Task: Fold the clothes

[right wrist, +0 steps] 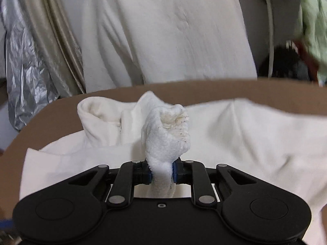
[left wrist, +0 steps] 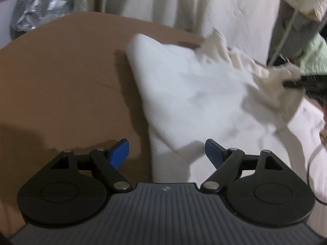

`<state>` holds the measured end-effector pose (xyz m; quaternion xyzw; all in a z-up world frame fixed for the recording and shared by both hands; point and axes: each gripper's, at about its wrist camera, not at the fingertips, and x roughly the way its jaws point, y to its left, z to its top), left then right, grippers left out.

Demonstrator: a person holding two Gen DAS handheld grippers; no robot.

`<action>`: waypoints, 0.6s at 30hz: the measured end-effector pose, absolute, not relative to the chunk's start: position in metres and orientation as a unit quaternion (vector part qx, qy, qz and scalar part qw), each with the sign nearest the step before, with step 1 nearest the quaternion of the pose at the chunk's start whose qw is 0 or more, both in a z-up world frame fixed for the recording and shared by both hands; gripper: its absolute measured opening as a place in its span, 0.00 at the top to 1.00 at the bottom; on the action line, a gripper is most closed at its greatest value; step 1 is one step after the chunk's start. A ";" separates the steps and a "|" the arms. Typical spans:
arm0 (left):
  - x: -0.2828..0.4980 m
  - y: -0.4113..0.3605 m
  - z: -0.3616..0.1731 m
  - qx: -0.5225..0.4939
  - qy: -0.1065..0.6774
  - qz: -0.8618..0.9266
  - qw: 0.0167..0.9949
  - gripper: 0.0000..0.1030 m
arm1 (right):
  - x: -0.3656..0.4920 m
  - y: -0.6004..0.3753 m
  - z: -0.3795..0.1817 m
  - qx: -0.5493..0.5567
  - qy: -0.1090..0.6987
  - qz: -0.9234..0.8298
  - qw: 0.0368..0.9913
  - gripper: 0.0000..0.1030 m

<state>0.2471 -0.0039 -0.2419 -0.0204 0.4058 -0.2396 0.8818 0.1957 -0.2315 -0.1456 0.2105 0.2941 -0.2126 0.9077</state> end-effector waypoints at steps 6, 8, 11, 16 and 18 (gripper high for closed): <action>0.240 -0.026 -0.248 0.035 0.403 -0.202 0.892 0.05 | 0.202 -0.231 -0.129 0.219 0.284 -0.191 0.914 0.78; 0.246 -0.032 -0.259 0.048 0.416 -0.161 0.894 0.24 | 0.206 -0.229 -0.127 0.228 0.278 -0.181 0.915 0.77; 0.241 -0.018 -0.248 0.025 0.410 -0.151 0.899 0.74 | 0.206 -0.227 -0.119 0.252 0.260 -0.167 0.917 0.78; 0.234 0.014 -0.242 -0.016 0.442 -0.126 0.888 0.72 | 0.191 -0.224 -0.118 0.253 0.251 -0.164 0.920 0.80; 0.237 0.016 -0.245 -0.026 0.449 -0.119 0.885 0.69 | 0.193 -0.219 -0.137 0.203 0.306 -0.185 0.912 0.80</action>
